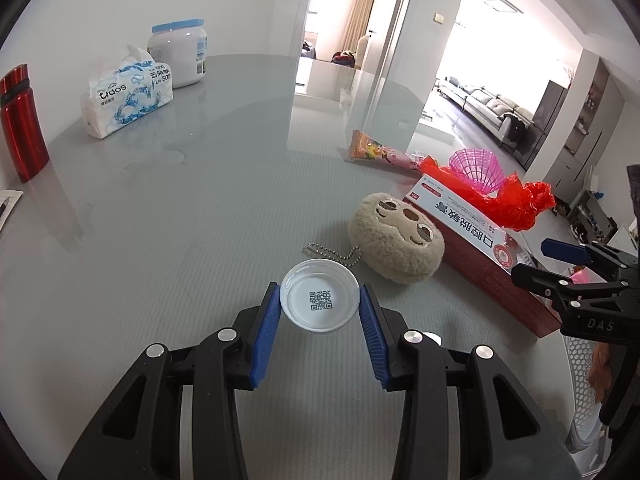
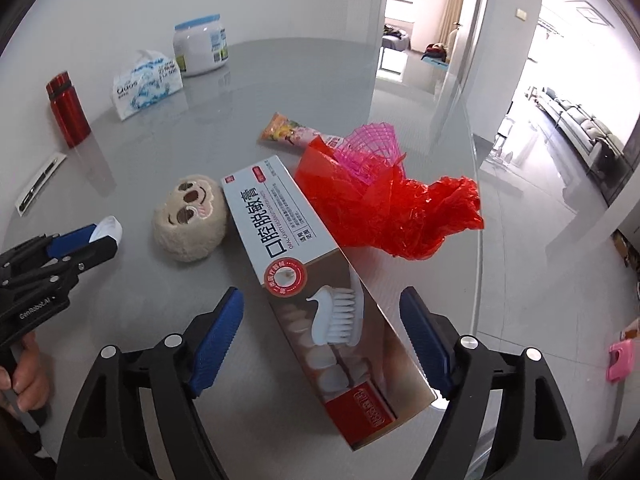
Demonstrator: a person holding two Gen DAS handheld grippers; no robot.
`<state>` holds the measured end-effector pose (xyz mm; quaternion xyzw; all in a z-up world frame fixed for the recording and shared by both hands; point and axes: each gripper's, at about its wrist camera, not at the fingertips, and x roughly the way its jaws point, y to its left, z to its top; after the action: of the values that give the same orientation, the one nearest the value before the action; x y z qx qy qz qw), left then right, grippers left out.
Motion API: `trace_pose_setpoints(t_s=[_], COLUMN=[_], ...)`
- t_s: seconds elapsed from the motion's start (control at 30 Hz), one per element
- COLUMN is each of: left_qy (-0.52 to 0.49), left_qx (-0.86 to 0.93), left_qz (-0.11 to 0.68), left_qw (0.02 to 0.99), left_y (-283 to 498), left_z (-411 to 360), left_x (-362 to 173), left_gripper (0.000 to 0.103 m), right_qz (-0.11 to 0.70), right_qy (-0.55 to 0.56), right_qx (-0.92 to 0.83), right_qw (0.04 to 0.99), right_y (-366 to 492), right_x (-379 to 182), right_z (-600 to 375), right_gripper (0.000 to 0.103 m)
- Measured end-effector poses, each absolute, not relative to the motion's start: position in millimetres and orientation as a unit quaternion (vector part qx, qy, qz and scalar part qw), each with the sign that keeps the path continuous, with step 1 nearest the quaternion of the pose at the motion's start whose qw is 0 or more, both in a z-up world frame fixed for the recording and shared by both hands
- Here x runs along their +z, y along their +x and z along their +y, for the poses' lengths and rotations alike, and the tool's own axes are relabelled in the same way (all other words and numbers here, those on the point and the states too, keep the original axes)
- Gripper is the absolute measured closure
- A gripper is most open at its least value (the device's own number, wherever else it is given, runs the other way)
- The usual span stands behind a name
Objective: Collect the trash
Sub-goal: 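Grasp the toothpaste box with the right gripper while the left gripper holds the cap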
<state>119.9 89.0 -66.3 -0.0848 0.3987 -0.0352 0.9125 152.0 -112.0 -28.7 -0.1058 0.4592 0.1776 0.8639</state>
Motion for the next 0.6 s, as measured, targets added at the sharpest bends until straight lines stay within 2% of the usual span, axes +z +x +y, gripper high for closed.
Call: trace_pose_setpoints(t_s=[0.2, 0.47, 0.5, 0.53, 0.6], left_qy=[-0.087, -0.091, -0.091, -0.091, -0.093], left_qx=[-0.037, -0.038, -0.038, -0.038, -0.037], left_qz=[0.399, 0.399, 0.398, 0.398, 0.397], left_qw=[0.912, 0.912, 0.912, 0.912, 0.912], left_y=[120.8, 120.8, 120.9, 120.8, 121.0], left_z=[90.0, 91.2, 91.1, 91.4, 92.4], left_x=[-66.8, -67.6, -67.6, -67.6, -67.3], left_gripper=[0.064, 0.064, 0.064, 0.064, 0.064], right_qz=[0.512, 0.530, 0.530, 0.530, 0.530], right_qy=[-0.103, -0.122, -0.125, -0.129, -0.129], right_qx=[0.203, 0.198, 0.198, 0.195, 0.196], right_qw=[0.828, 0.815, 0.815, 0.815, 0.815], right_y=[176.4, 188.9, 188.5, 187.7, 184.8], right_x=[-44.0, -54.3, -55.2, -56.4, -56.3], right_z=[-104.8, -90.4, -88.6, -86.9, -85.6], right_gripper=[0.026, 0.027, 0.028, 0.035, 0.039])
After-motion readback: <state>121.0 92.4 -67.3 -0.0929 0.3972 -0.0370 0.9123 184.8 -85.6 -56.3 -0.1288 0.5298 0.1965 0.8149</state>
